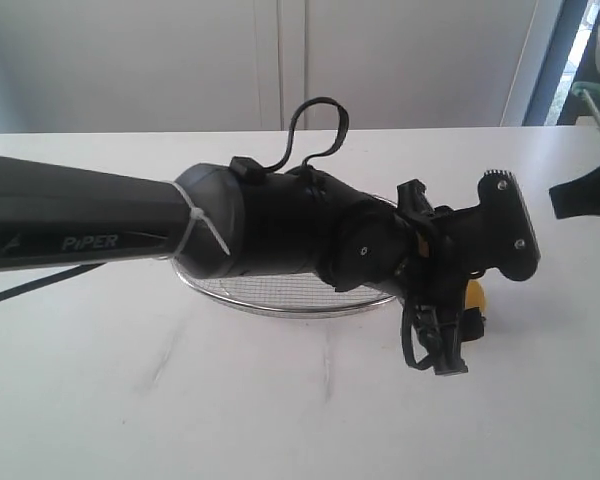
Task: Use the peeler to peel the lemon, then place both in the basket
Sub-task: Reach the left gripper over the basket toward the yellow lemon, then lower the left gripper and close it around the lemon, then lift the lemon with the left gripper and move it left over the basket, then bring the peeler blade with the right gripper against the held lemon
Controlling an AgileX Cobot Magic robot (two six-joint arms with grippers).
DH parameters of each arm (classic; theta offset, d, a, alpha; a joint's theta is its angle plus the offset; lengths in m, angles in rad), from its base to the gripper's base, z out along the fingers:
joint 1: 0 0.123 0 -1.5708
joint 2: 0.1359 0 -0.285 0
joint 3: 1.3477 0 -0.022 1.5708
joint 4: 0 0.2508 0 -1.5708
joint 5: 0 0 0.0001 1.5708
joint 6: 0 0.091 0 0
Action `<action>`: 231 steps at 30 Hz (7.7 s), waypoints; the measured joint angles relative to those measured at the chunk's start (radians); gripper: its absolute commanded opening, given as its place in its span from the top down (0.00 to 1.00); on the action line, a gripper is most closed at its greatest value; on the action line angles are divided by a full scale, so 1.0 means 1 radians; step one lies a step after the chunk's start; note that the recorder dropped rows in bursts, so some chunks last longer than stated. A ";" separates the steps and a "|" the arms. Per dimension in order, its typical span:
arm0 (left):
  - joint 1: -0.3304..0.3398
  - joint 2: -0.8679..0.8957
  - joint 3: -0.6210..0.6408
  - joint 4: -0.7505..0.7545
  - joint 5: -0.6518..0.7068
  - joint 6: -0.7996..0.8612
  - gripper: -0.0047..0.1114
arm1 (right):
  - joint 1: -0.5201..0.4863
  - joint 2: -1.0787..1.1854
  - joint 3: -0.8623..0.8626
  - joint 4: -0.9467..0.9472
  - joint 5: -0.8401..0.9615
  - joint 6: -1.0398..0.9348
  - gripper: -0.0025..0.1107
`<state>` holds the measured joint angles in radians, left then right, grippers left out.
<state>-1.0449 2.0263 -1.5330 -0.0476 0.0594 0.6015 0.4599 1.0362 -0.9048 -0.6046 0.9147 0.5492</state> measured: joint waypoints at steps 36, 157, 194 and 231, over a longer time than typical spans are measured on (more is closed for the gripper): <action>0.000 0.340 -0.510 0.202 0.376 0.010 0.31 | 0.000 0.000 0.000 -0.059 0.053 0.077 0.98; 0.394 -0.691 0.420 -0.804 0.861 0.685 0.96 | 0.000 -0.047 0.119 0.244 -0.350 -0.291 0.98; 0.394 -0.924 0.632 -0.776 0.364 0.765 0.96 | 0.000 0.179 0.169 1.309 -0.426 -1.293 0.98; 0.394 -0.924 0.716 -0.833 0.097 0.763 0.96 | 0.000 0.354 0.121 1.793 -0.113 -1.528 0.98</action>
<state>-0.6505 1.1022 -0.8171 -0.8806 0.1559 1.3647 0.4599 1.3901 -0.7833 1.1888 0.8015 -0.9784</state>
